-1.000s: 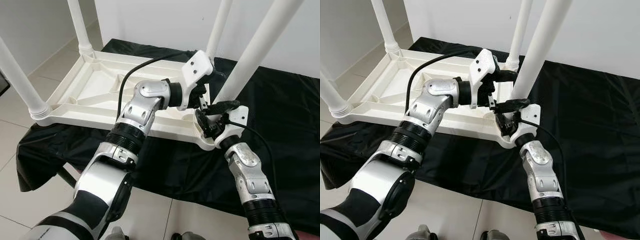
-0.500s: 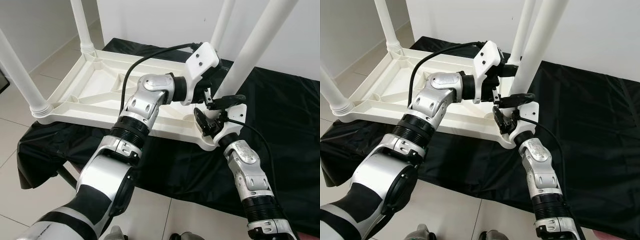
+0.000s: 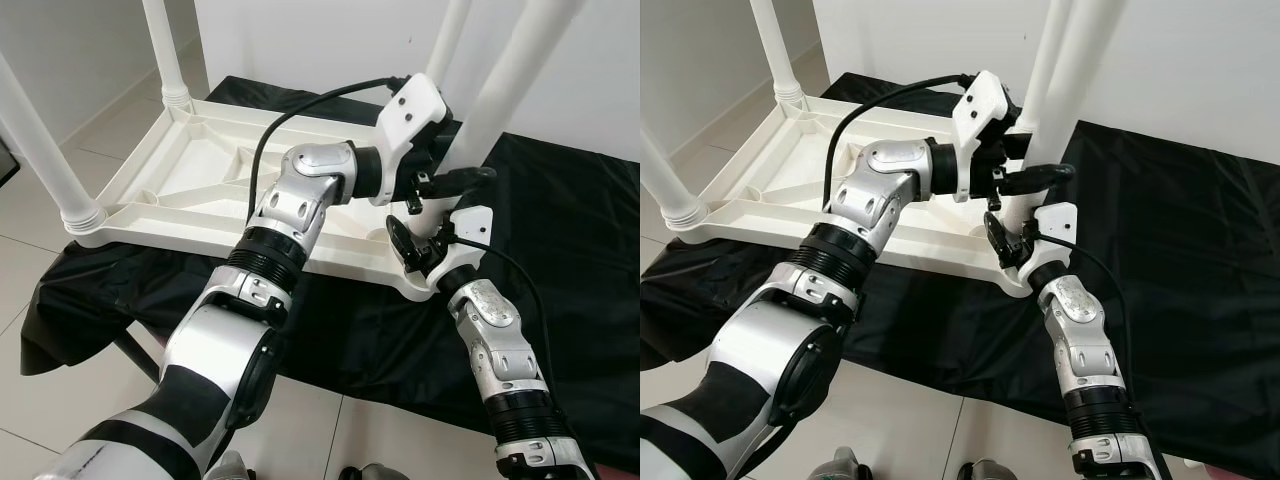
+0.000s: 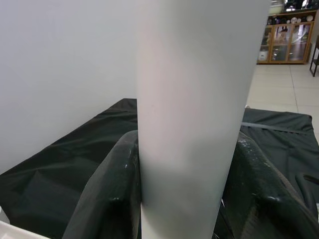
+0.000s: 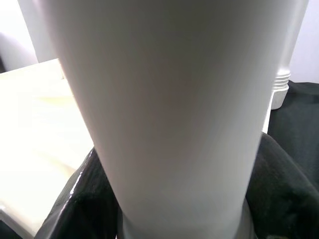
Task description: Building children table
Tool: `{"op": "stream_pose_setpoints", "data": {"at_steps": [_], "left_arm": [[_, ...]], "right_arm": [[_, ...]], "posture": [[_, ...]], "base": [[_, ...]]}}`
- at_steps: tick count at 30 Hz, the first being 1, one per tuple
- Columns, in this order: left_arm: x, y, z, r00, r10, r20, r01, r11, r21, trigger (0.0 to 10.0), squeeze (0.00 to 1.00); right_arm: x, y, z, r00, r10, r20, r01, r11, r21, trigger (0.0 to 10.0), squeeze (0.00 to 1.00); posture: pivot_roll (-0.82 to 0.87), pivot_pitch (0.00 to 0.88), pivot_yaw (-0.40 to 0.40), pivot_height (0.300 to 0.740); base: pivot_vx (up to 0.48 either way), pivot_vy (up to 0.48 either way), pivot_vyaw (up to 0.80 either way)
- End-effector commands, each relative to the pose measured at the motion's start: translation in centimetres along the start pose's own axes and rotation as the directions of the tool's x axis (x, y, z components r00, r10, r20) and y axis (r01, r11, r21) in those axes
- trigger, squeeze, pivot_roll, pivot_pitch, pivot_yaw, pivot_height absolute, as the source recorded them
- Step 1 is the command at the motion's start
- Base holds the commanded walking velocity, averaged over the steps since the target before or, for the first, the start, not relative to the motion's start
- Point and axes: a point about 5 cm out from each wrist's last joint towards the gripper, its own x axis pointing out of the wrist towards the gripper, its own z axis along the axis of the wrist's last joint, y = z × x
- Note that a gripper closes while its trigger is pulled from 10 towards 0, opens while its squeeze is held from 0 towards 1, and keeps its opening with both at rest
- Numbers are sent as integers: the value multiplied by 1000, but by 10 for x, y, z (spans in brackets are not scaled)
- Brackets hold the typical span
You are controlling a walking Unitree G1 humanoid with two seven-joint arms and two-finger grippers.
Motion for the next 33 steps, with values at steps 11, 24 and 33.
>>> {"op": "stream_pose_setpoints", "data": {"at_steps": [11,24,33], "left_arm": [[8,12,4,957,289,7,-289,957,-10,0,0],[10,8,2,965,263,-8,-263,965,19,10000,0],[8,9,1,964,265,-14,-265,964,21,10000,0]], "right_arm": [[0,0,-2,1000,-4,-10,4,1000,-2,10000,0],[0,-2,-1,1000,-3,-3,3,1000,-1,10000,0],[0,-4,6,1000,1,22,-1,1000,10,10000,992]], "posture": [[-29,0,-65,740],[-29,0,-69,740],[-31,0,-70,740]], "base": [[0,0,0],[0,0,0],[0,0,0]]}}
